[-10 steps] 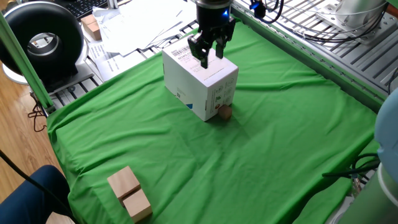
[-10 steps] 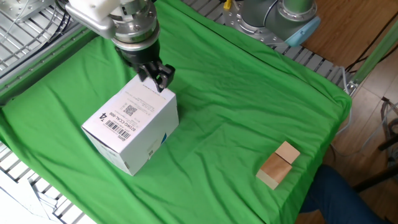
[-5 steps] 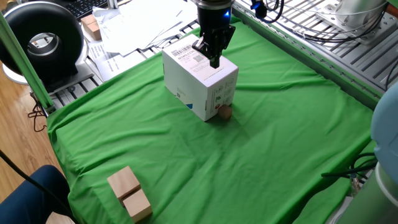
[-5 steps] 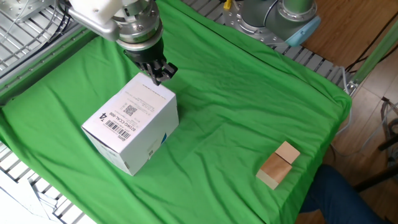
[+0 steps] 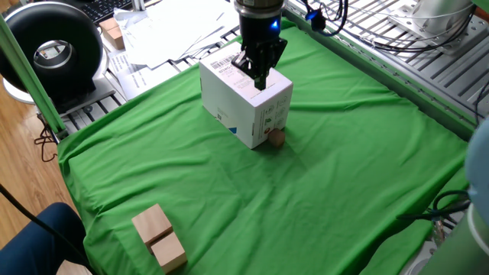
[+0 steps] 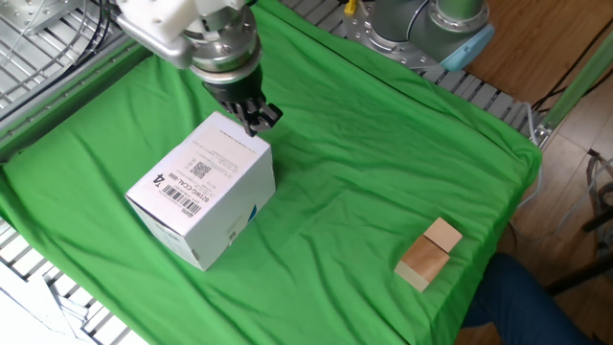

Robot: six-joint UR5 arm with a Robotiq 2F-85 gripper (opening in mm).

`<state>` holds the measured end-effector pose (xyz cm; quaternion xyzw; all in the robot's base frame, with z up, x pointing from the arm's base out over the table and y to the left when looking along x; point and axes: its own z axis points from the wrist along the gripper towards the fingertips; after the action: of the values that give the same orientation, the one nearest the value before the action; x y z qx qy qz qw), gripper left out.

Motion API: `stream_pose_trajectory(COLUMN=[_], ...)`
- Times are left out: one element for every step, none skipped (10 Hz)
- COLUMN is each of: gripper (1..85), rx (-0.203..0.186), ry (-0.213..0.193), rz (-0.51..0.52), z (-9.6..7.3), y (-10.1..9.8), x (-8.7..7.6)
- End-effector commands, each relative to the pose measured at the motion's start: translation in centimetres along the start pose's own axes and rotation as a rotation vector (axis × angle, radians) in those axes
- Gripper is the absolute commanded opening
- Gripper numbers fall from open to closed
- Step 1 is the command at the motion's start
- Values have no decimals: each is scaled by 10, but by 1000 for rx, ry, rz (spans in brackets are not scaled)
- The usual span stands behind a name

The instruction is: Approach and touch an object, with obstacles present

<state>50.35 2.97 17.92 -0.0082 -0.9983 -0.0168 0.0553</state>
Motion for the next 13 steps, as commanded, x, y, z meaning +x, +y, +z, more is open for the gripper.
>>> stream_pose_trajectory(gripper=[23, 23, 23, 23, 23, 23, 23, 23, 23, 23, 23, 23, 23], rx=[-20, -22, -20, -14, -13, -11, -13, -14, -10, -5, -2, -3, -5], ry=[-18, -19, -15, -15, -16, -19, -26, -38, -49, -55, -61, -67, -78], rz=[3, -1, 1, 5, 6, 7, 2, -4, -15, -24, -30, -30, -28], z=[7, 8, 8, 7, 8, 8, 8, 8, 7, 5, 4, 4, 4], y=[7, 6, 7, 5, 4, 4, 4, 4, 2, 1, 1, 1, 1], x=[5, 5, 6, 6, 5, 4, 3, 0, -3, -4, -5, -6, -8])
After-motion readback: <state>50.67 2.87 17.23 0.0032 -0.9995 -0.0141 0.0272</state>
